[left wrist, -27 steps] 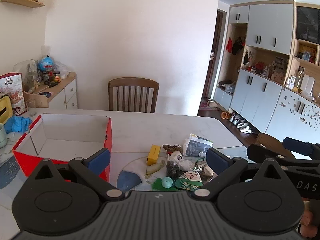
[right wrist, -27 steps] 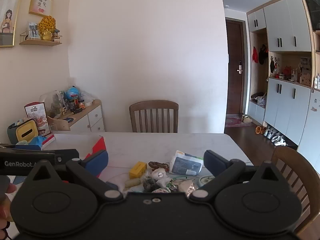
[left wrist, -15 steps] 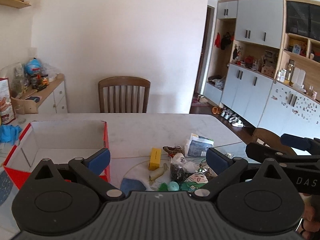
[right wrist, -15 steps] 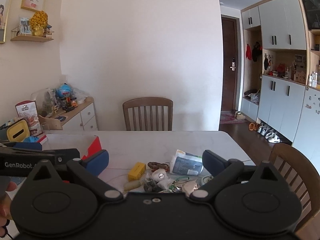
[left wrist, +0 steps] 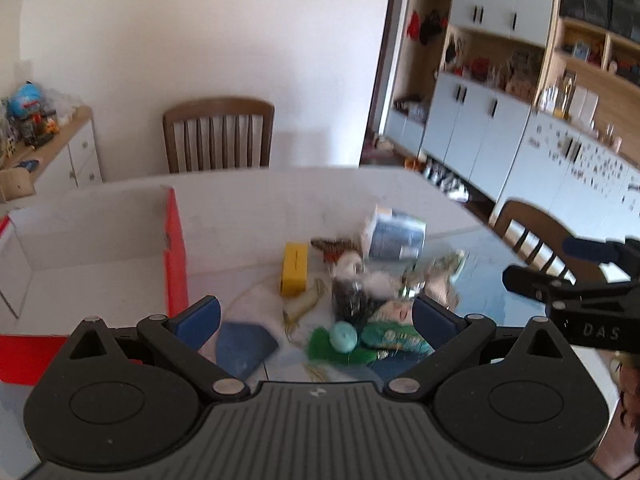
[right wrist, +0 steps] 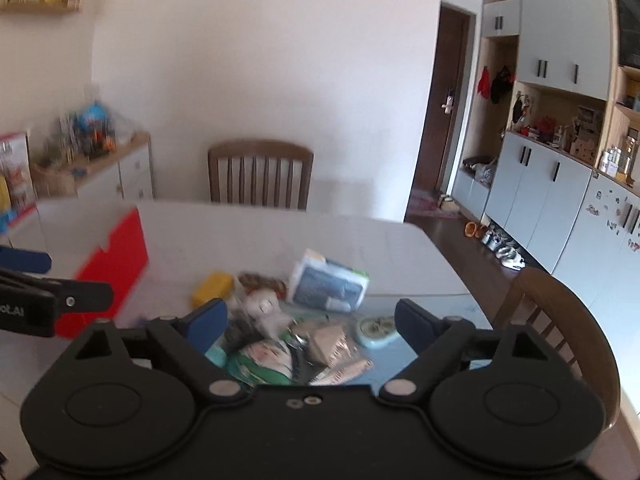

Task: Organize objects
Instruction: 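Move both tools over the cluttered items on the table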

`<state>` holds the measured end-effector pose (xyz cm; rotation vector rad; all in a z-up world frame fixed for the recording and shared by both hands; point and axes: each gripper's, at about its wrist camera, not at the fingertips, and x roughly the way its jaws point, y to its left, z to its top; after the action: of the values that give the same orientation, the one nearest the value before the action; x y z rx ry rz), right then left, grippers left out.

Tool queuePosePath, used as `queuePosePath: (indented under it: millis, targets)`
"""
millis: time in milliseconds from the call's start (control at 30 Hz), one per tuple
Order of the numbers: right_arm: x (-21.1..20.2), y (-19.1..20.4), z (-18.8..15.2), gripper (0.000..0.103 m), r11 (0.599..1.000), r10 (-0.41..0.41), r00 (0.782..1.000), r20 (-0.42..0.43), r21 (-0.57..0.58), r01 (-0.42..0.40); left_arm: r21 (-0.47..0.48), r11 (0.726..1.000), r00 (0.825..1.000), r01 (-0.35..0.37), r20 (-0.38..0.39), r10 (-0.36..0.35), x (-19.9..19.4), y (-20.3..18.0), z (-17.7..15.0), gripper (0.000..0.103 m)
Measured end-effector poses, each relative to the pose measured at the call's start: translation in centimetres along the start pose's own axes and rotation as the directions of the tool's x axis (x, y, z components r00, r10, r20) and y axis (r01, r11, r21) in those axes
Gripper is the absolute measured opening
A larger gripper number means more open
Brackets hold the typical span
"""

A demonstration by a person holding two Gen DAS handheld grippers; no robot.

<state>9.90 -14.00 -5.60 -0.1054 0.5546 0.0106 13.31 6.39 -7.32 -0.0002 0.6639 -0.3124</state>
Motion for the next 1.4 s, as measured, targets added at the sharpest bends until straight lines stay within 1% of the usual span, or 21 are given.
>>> queuePosePath:
  millis: [100,167,267,367,433,533,600,633,667,700,767,833,933,1000,1133,1233,1267,1400]
  targets:
    - [2.6,-1.0,-0.7,0.083,0.999,0.025,0.999,-0.046,-0.020,-0.026,0.021,1.000,0.998,-0.016,-0.064,0.017,2.8,-0.7,-0.7,0.102]
    - [4.2,-1.7,-1.0,0.083,0.999,0.029,0.997,-0.068,-0.033,-0.032,0.035,0.999,0.994,-0.027,-0.105,0.031,4.8,-1.3,-1.2,0.102]
    - [6.1,-3.2,-1.9,0.079,0.998,0.042,0.993,-0.110,-0.052,-0.047,0.057,0.997,0.986,-0.060,-0.154,0.068,7.6,-1.6,-1.8,0.102]
    - [8.0,-4.1,-2.2,0.078,0.996,0.053,0.989,-0.140,-0.060,-0.062,0.073,0.993,0.979,-0.094,-0.173,0.106,9.7,-1.9,-2.1,0.102]
    - [9.5,-4.8,-2.4,0.075,0.995,0.069,0.985,-0.159,-0.054,-0.079,0.070,0.991,0.973,-0.115,-0.194,0.127,11.1,-1.9,-2.2,0.102]
    - [11.4,-5.5,-2.4,0.073,0.993,0.094,0.979,-0.179,-0.052,-0.105,0.060,0.990,0.969,-0.130,-0.204,0.140,12.6,-2.1,-2.3,0.101]
    - [12.4,-5.5,-2.4,0.072,0.989,0.125,0.972,-0.196,-0.058,-0.139,0.061,0.990,0.968,-0.125,-0.213,0.135,13.3,-2.1,-2.3,0.100]
    - [12.8,-5.5,-2.5,0.069,0.986,0.139,0.969,-0.205,-0.064,-0.155,0.065,0.990,0.966,-0.124,-0.221,0.136,13.7,-2.2,-2.4,0.099]
    - [13.2,-5.4,-2.7,0.068,0.983,0.150,0.965,-0.215,-0.073,-0.169,0.075,0.989,0.963,-0.125,-0.232,0.139,14.2,-2.3,-2.5,0.096]
    - [13.7,-5.3,-2.6,0.067,0.980,0.162,0.961,-0.223,-0.077,-0.183,0.082,0.989,0.961,-0.123,-0.239,0.139,14.5,-2.4,-2.7,0.090]
    - [14.3,-5.3,-2.7,0.064,0.976,0.179,0.956,-0.231,-0.081,-0.203,0.087,0.988,0.955,-0.125,-0.261,0.144,15.2,-2.5,-2.9,0.083]
    - [14.8,-5.3,-2.7,0.060,0.972,0.193,0.951,-0.241,-0.083,-0.218,0.078,0.989,0.953,-0.122,-0.270,0.139,15.5,-2.5,-3.0,0.081]
    - [15.2,-5.5,-2.7,0.057,0.967,0.222,0.941,-0.255,-0.067,-0.246,0.072,0.991,0.954,-0.114,-0.270,0.130,15.8,-2.7,-3.1,0.079]
    - [15.5,-5.5,-2.7,0.056,0.964,0.230,0.938,-0.258,-0.068,-0.255,0.078,0.992,0.955,-0.102,-0.272,0.120,16.0,-3.0,-3.1,0.072]
    - [15.8,-5.5,-2.7,0.053,0.960,0.250,0.931,-0.265,-0.058,-0.274,0.112,0.990,0.959,-0.082,-0.263,0.109,16.4,-3.6,-3.0,0.065]
    - [15.9,-5.6,-2.7,0.052,0.958,0.256,0.930,-0.264,-0.061,-0.281,0.114,0.991,0.956,-0.071,-0.275,0.100,16.9,-3.7,-3.1,0.055]
    - [15.9,-5.6,-2.8,0.052,0.957,0.257,0.930,-0.263,-0.063,-0.282,0.112,0.991,0.955,-0.067,-0.279,0.096,17.0,-3.7,-3.1,0.050]
    - [15.9,-5.6,-2.8,0.050,0.955,0.259,0.930,-0.261,-0.078,-0.288,0.126,0.990,0.960,-0.057,-0.267,0.089,17.0,-4.0,-3.2,0.041]
